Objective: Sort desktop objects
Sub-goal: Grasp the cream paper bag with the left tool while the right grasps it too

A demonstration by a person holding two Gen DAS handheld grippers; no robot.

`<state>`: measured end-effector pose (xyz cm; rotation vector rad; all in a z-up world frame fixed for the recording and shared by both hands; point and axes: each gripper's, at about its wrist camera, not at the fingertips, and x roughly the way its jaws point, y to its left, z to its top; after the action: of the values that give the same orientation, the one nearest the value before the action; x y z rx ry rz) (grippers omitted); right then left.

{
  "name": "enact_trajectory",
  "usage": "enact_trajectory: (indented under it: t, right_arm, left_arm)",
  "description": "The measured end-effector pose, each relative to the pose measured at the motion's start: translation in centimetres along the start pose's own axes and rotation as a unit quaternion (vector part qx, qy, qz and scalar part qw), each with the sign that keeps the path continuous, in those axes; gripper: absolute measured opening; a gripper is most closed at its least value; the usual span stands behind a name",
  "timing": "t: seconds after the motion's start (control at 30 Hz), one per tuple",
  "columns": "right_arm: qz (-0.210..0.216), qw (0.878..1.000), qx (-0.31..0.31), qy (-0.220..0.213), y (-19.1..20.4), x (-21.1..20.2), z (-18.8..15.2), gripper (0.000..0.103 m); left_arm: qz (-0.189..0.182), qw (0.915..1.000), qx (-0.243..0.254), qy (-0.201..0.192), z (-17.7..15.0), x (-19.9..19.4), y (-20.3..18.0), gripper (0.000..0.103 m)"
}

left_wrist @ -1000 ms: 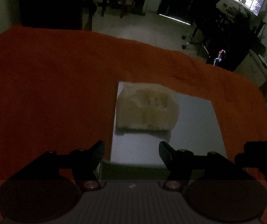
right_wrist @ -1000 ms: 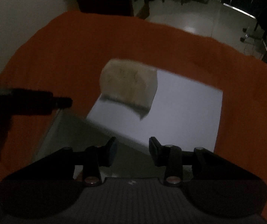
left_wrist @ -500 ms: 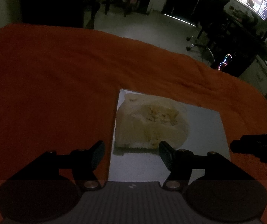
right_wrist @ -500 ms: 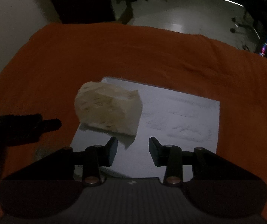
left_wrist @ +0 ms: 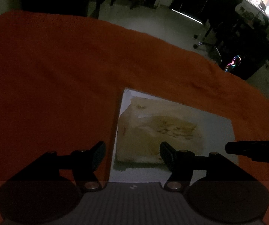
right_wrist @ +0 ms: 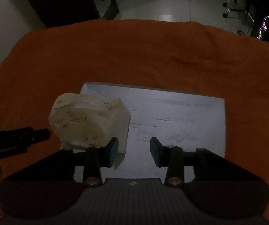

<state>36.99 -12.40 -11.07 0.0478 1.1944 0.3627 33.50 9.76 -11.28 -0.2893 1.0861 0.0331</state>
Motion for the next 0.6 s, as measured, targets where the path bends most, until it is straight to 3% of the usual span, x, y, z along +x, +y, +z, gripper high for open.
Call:
enact_trajectory:
  t: [0.33, 0.5, 0.57, 0.6]
  right_arm:
    - [0.026, 0.999, -0.021, 0.028, 1.8, 3.8, 0.9, 0.050]
    - [0.041, 0.998, -0.032, 0.042, 2.8, 4.3, 0.8, 0.051]
    - [0.044, 0.998, -0.030, 0.043, 3.0, 4.2, 0.7, 0.066]
    - [0.041, 0.998, -0.026, 0.038, 3.0, 4.1, 0.6, 0.066]
  left_arm:
    - [-0.011, 0.9997, 0.008, 0.019, 0.5, 2.7, 0.6, 0.061]
    - [-0.039, 0.9987, 0.012, 0.031, 0.3, 3.2, 0.8, 0.065]
    - [-0.040, 0.9985, 0.022, 0.030, 0.2, 3.3, 0.7, 0.066]
    - [-0.037, 0.9986, 0.028, 0.025, 0.1, 3.3, 0.6, 0.066]
